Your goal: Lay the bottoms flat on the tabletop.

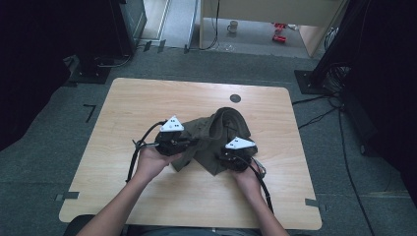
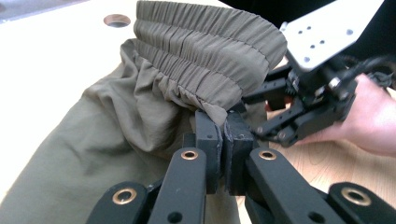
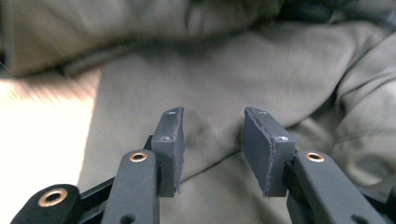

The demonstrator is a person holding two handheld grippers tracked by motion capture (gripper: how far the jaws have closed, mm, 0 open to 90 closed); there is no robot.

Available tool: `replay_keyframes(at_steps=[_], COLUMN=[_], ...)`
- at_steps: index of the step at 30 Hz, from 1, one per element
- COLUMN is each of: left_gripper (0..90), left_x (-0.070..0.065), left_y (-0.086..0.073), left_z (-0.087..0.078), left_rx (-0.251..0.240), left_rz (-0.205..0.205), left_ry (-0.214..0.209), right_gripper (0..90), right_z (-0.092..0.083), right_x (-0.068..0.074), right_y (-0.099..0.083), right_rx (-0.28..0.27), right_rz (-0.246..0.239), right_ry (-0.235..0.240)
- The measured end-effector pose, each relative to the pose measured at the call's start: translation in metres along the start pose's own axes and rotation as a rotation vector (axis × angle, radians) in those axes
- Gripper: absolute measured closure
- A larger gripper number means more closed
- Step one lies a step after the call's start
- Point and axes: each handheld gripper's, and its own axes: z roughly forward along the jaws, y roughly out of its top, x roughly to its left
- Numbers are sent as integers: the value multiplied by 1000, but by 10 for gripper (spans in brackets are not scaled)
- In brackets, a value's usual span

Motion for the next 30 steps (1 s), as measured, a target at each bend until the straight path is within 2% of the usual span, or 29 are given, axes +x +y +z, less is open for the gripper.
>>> replay_keyframes(at_steps=[4,9,10,11,14,16,17,18,19,20,22,23,29,30], left_gripper=[874,876,875,876,876,876,876,877,877,877,877,878,878,878], left_x=[10,22,29,29,40,53,53,63,63,73,79,88,110,119], left_y=[8,12,14,14,15,15,15,14,14,13,13,13,21,24], left_z=[-17,-30,-35,-35,-41,-44,-44,-45,-45,-45,-44,-43,-37,-35], left_rx=[-2,-15,-23,-23,-29,-28,-28,-30,-30,-33,-35,-32,-22,-18], left_rz=[-4,-12,-15,-15,-26,-30,-30,-47,-47,-70,-76,-88,-94,-92], left_ry=[40,65,80,80,91,107,107,117,117,122,123,134,149,159], right_gripper=[575,579,581,581,583,587,588,589,589,596,600,613,626,630], right_z=[0,-4,-7,-7,-10,-14,-15,-17,-17,-21,-23,-27,-31,-33], right_x=[2,5,6,6,7,7,7,6,6,5,5,4,7,9], right_y=[-1,-1,-2,-2,-4,-7,-7,-8,-8,-11,-12,-16,-22,-24], right_rx=[20,48,60,60,67,75,76,78,78,81,85,86,64,58], right_rz=[-8,-29,-37,-37,-48,-56,-55,-57,-57,-54,-53,-45,-49,-54], right_ry=[10,23,31,31,40,44,45,46,46,51,51,51,26,12])
